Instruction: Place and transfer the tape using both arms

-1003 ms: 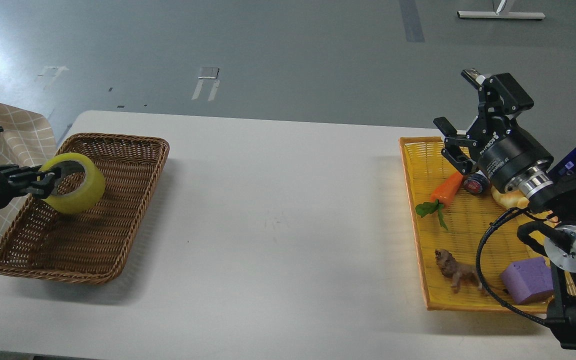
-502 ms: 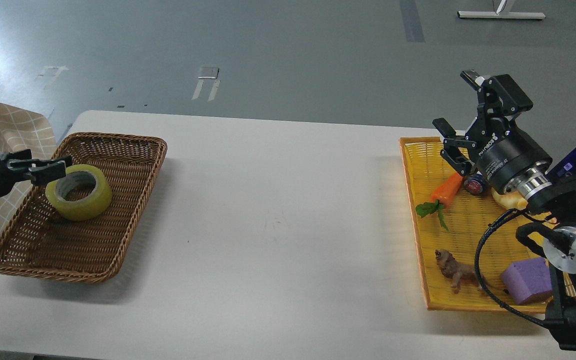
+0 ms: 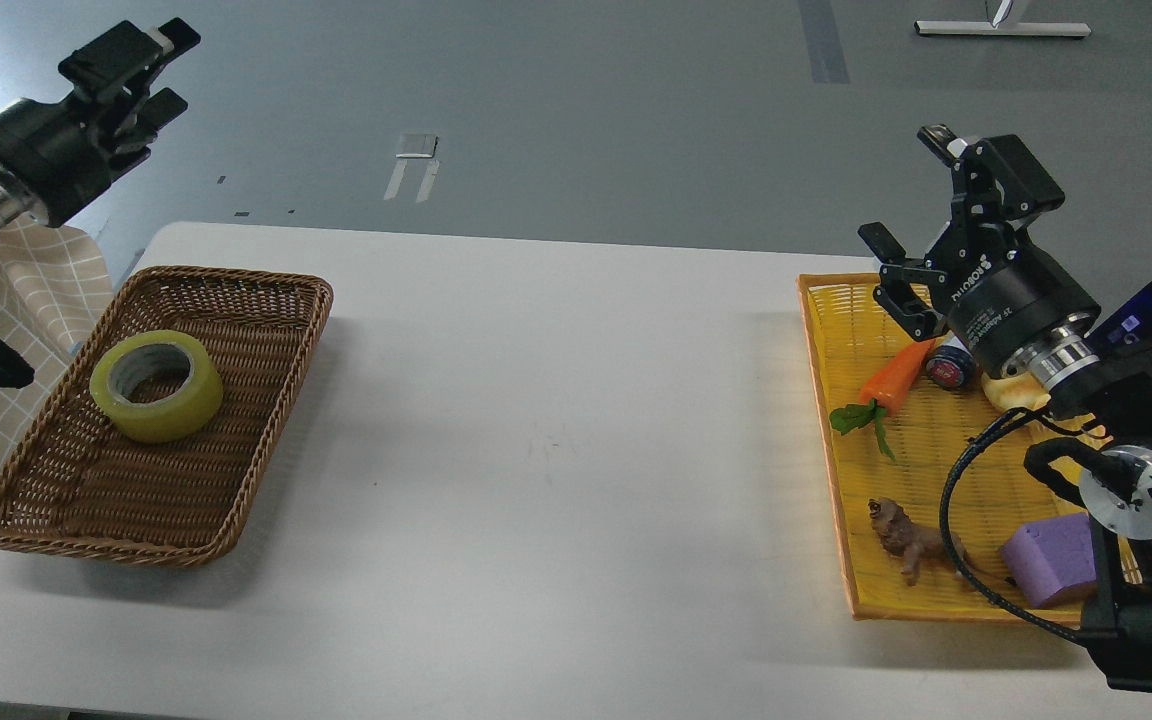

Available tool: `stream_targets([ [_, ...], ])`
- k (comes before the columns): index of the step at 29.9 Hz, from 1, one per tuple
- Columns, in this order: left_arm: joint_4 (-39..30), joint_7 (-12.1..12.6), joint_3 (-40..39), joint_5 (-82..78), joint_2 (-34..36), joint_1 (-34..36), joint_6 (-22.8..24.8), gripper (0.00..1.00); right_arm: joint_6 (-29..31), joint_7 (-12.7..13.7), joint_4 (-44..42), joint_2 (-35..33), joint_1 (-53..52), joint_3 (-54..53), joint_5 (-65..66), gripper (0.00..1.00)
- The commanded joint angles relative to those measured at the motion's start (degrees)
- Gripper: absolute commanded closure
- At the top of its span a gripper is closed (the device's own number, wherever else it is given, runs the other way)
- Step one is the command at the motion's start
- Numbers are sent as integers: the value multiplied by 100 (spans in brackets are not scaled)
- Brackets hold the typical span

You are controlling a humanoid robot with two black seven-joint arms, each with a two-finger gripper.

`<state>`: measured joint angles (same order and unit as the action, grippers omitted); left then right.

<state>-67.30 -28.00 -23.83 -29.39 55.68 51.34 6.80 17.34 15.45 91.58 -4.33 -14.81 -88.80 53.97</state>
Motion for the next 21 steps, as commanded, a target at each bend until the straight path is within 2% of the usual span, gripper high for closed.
stream_targets([
  [1,-598,0,-507,390,-424,-9,-99,2,6,-16,-8,274,-188,-5,0,0],
  [5,-856,0,-930,434,-1407,-176,-591,1,-12,-25,-8,433,-373,-40,9,0],
  [9,-838,0,-1378,566,-1875,-606,-654,1,-20,-25,1,433,-487,-58,9,0],
  [11,-812,0,-1615,698,-2348,-966,-610,1,-21,-25,-8,433,-584,-58,9,0],
  [14,-794,0,-1660,716,-2631,-977,-601,1,-21,-25,-8,433,-698,-32,9,0],
  [18,-399,0,-2204,681,-3675,-687,-601,1,-47,-25,-17,433,-936,-14,9,0],
  [21,-145,0,-2293,602,-4176,-686,-610,1,-47,-25,-8,433,-980,-5,9,0],
])
